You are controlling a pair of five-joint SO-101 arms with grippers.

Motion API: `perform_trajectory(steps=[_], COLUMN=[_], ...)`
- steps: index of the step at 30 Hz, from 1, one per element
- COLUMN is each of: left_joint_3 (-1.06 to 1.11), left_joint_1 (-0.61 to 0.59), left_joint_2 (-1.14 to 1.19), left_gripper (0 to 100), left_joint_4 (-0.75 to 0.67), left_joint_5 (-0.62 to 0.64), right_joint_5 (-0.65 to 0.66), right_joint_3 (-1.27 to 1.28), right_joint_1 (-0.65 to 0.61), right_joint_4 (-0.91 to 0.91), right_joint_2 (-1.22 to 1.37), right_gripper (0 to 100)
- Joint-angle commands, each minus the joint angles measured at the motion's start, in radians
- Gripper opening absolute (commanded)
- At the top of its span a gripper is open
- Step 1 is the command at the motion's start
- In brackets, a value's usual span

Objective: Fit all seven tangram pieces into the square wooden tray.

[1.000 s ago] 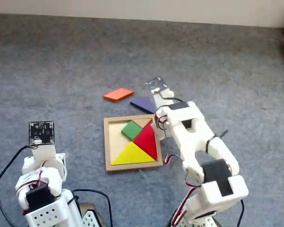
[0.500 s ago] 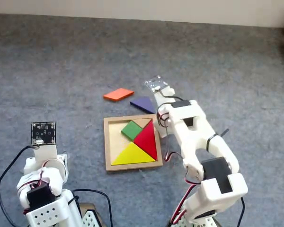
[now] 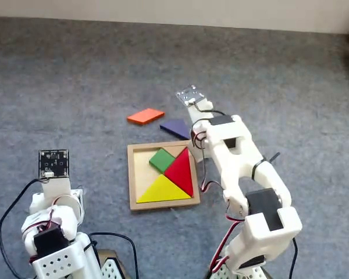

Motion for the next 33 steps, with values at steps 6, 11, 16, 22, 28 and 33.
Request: perform_trajectory(steps=[6, 11, 16, 22, 28, 33], left_joint_3=[-0.005, -0.005, -0.005, 0.004, 0.005, 0.008], left_joint_1=[0.016, 0.016, 0.016, 0.016, 0.021, 0.058], left_joint_2=[-0.035, -0.035, -0.035, -0.035, -0.035, -0.035], left_gripper=[22, 22, 22, 22, 22, 22], left_joint_4=[-0.018, -0.018, -0.018, -0.025, -0.026, -0.026], left_joint_5=[-0.011, -0.011, -0.011, -0.011, -0.011, -0.012], right_joint_5=[0.012, 0.040, 0.081, 0.095, 0.155, 0.155], right_joint_3=[-0.061, -0.097, -0.156, -0.159, -0.159, -0.159], right_joint_1=[0.007, -0.002, -0.010, -0.010, -0.010, -0.005], right_joint_4=[-0.022, -0.051, -0.025, -0.030, -0.025, -0.021], right_joint_2=[-0.007, 0.090, 0.136, 0.137, 0.133, 0.130], right_gripper=[26.5, 26.4, 26.4, 26.1, 14.0, 9.6])
